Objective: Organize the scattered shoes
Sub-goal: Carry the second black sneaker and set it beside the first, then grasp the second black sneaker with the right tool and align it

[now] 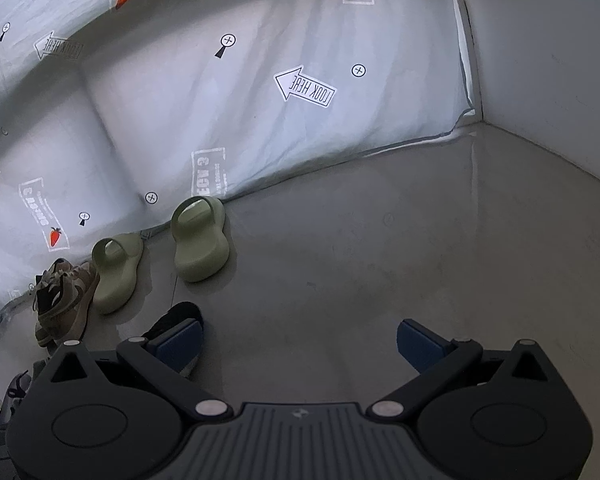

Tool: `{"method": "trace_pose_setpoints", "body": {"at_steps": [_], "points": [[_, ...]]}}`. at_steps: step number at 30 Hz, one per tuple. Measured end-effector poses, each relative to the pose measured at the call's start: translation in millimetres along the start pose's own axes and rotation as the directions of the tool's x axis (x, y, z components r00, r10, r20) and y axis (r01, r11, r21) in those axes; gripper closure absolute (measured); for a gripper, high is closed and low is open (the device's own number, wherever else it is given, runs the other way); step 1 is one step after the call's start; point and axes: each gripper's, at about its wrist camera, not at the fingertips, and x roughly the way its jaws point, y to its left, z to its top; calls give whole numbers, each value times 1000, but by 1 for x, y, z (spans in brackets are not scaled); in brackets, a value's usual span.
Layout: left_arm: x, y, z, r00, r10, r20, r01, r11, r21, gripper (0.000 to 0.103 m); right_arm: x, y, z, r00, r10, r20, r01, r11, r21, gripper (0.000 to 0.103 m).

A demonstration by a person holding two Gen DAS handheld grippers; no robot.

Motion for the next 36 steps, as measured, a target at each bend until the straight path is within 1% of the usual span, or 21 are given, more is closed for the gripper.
{"method": "trace_pose_setpoints", "body": {"at_steps": [3,6,9,11,12,14,17,20,22,24,25,26,27,28,30,31,32,33,34,35,36], "points": [[-3,-2,-3,1000,-20,-6,20,1000,-8,68,-1,0,-2,1000,10,-6,-10,1000,-5,0],[-7,7,-2,998,-63,-20,61,995,-74,68,-3,-2,-2,999,41,-12,-41,999,26,0],[-19,17,-3,993,-121,-4,119,985,-128,69,-4,-14,3,993,115,-23,-110,982,152,0],[-29,22,-4,988,-150,24,151,978,-143,68,-5,-27,9,984,175,-15,-165,948,271,0],[-35,24,-4,986,-159,40,163,975,-149,68,-5,-30,10,983,185,-14,-173,940,295,0],[-45,29,-5,986,-155,69,164,974,-155,68,-5,-37,14,979,204,-12,-188,919,347,0],[-56,40,-7,988,-121,96,136,976,-171,68,-4,-40,13,976,218,-10,-199,907,372,0],[-62,53,-12,991,-89,105,110,971,-213,68,1,-36,8,971,236,-36,-206,906,368,0],[-64,67,-17,992,-70,102,93,964,-250,68,3,-31,6,967,248,-54,-215,915,340,0],[-67,78,-24,994,-53,99,79,957,-279,68,3,-21,4,964,254,-79,-227,941,251,3],[-68,82,-27,994,-47,96,73,954,-292,68,3,-10,3,965,244,-101,-228,962,149,6],[-69,86,-28,995,-42,95,69,951,-301,68,3,2,1,966,224,-129,-222,975,29,14],[-69,89,-29,995,-38,94,65,948,-310,68,4,14,-2,967,203,-155,-217,973,-83,26],[-70,93,-30,995,-33,94,61,946,-319,68,5,23,-7,965,191,-181,-221,961,-165,30],[-72,99,-31,995,-25,97,56,942,-331,68,9,40,-16,959,165,-229,-232,922,-309,47],[-73,99,-31,995,-22,99,54,942,-331,68,13,45,-20,952,166,-257,-245,917,-315,51],[-74,100,-32,995,-21,100,53,942,-330,68,17,49,-25,944,166,-286,-257,912,-320,60],[-75,100,-34,995,-19,102,51,943,-329,68,21,53,-29,935,166,-314,-270,906,-325,76],[-76,101,-35,995,-18,101,51,944,-327,68,25,57,-34,925,166,-341,-283,901,-329,85],[-77,101,-37,995,-18,100,50,944,-326,68,28,61,-38,916,164,-366,-293,896,-333,92],[-78,101,-38,995,-18,99,50,944,-326,68,30,63,-40,910,160,-381,-298,894,-335,92]]}}
